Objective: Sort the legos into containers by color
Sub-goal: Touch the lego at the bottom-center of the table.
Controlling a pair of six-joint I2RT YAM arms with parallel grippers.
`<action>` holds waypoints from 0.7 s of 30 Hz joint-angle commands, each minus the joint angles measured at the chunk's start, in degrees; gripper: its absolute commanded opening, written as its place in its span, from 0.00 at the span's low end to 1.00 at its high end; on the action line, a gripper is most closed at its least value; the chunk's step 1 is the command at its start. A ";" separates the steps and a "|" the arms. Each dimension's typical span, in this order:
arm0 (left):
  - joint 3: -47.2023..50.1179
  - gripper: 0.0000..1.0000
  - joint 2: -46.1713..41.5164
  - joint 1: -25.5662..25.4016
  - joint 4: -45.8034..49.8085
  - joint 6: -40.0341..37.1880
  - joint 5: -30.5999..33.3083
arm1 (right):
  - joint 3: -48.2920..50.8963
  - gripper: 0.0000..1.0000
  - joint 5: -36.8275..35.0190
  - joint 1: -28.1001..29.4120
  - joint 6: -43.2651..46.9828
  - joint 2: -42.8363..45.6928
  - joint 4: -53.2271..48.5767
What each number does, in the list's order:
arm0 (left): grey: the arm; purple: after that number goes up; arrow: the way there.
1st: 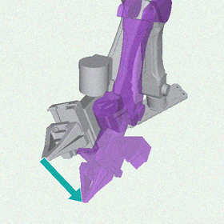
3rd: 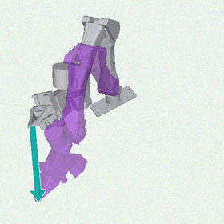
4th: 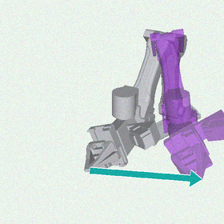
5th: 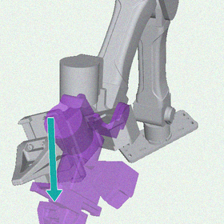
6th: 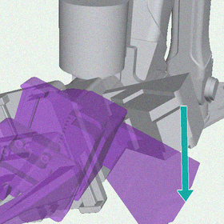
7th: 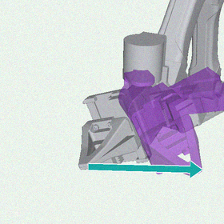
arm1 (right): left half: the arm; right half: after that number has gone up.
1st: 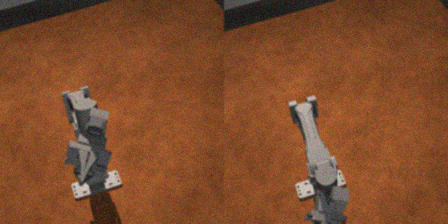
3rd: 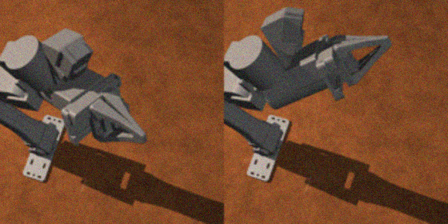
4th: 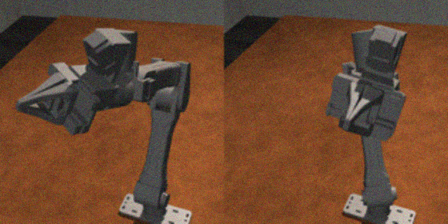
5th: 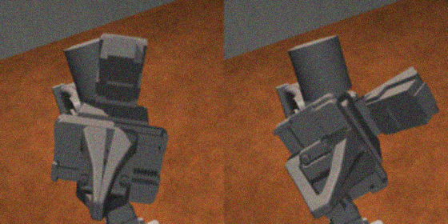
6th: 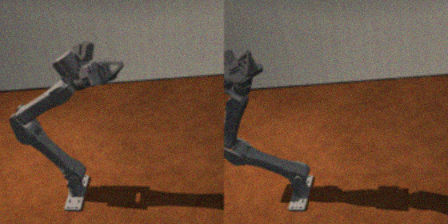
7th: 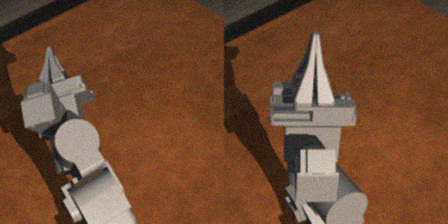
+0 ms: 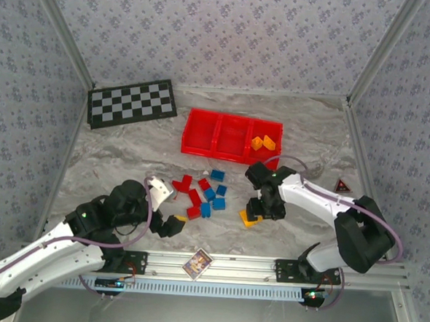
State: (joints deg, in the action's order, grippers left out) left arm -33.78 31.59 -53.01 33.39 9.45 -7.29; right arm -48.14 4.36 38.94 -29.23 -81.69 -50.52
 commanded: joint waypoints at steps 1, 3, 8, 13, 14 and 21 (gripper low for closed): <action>-0.06 1.00 0.20 -0.50 0.06 -0.66 -1.22 | -1.50 0.65 0.52 0.20 0.78 -1.06 0.92; -0.06 1.00 0.44 -0.52 0.08 -0.66 -1.23 | -1.52 0.63 0.46 -0.23 0.29 -2.21 0.48; -0.06 1.00 0.75 -1.01 0.18 -0.68 -1.33 | -1.61 0.54 -0.14 -3.64 0.28 -4.35 1.46; -0.15 1.00 0.75 -1.74 0.21 -0.66 -0.86 | -2.38 0.48 -1.11 -5.96 0.27 -3.75 1.17; -0.08 1.00 0.75 -1.83 0.21 -0.64 -0.82 | -2.55 0.48 -1.29 -6.05 0.27 -3.65 1.01; -0.15 1.00 0.89 -1.92 0.26 -0.66 -0.80 | -3.96 0.49 -3.33 -5.88 -0.57 -4.63 0.30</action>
State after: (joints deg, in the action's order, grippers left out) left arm -33.78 32.38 -54.50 33.39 9.45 -7.68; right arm -50.63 2.74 33.01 -29.10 -85.82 -48.58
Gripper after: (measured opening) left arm 0.996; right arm 0.484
